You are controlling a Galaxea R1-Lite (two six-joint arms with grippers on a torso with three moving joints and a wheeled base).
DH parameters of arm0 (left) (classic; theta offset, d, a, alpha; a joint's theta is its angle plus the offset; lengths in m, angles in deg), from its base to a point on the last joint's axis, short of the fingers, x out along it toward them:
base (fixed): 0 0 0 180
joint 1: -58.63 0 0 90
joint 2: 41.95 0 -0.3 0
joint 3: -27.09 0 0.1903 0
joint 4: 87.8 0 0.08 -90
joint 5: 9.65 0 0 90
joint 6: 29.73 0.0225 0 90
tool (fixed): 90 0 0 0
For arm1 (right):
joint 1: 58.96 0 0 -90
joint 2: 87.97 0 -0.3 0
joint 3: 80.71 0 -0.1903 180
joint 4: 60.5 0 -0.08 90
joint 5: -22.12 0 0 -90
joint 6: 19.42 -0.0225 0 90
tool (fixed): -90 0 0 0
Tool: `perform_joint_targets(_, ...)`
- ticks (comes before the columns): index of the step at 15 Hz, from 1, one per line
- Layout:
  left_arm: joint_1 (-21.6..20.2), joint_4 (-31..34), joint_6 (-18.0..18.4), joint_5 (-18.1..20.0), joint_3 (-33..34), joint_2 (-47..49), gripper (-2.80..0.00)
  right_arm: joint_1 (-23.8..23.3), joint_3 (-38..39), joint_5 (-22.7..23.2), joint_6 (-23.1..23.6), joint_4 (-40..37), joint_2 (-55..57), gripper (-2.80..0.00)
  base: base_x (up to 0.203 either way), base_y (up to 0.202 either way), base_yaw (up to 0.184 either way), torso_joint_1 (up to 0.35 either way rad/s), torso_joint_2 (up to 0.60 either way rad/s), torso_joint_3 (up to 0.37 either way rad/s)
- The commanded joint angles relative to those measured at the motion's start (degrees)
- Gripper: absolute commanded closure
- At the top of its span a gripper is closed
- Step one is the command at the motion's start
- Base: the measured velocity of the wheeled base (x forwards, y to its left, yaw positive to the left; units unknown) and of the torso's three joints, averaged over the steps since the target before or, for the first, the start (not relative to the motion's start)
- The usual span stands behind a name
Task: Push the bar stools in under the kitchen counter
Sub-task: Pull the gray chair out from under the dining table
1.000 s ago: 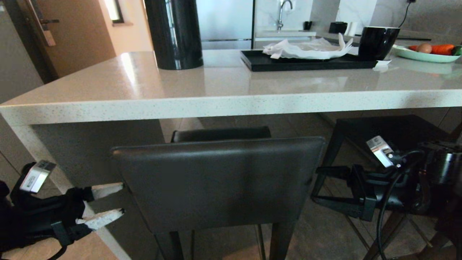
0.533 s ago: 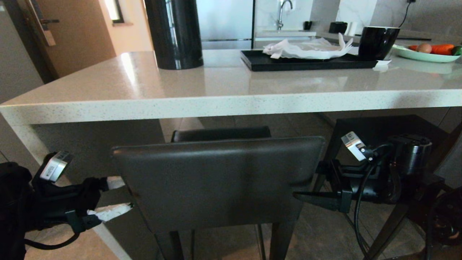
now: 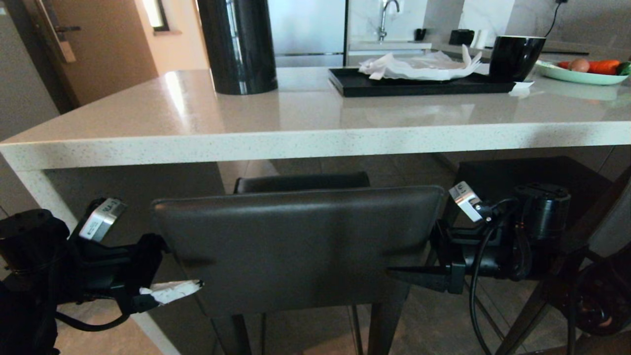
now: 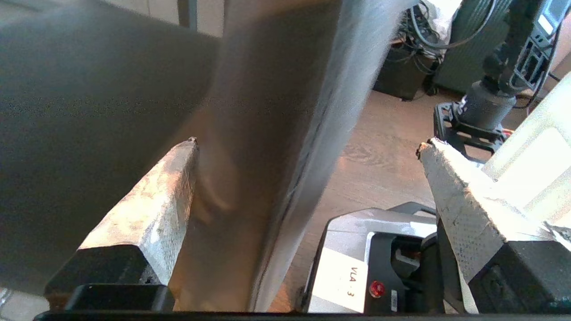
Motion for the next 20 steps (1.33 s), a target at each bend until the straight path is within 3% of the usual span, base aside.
perform_joint_targets(1, 0.4, -0.5, -0.1, 0.4, 0.2, -1.1, -2.8, 0.9, 0.0, -0.3, -0.1, 0.3, -0.1, -2.8, 0.0, 0.0, 0.0, 0.0, 0.0, 0.0)
perform_joint_targets(5, 0.4, -0.5, -0.2, 0.3, 0.8, -1.1, -2.8, 0.9, 0.1, -3.1, -0.3, 0.3, -0.6, -2.8, 0.0, 0.0, 0.0, 0.0, 0.0, 0.0)
perform_joint_targets(10, 0.9, -0.5, 0.0, 0.2, 0.8, -0.9, -2.8, 0.9, 0.0, -3.2, -0.1, 0.3, -0.4, -2.8, 0.0, 0.0, 0.0, 0.0, 0.0, 0.0)
perform_joint_targets(20, 2.4, -0.5, -0.1, -1.7, 1.8, -1.6, -2.8, 0.9, 0.0, -3.3, -0.1, 0.3, -0.3, -2.8, -0.183, 0.0, -0.002, 0.002, 0.0, 0.003)
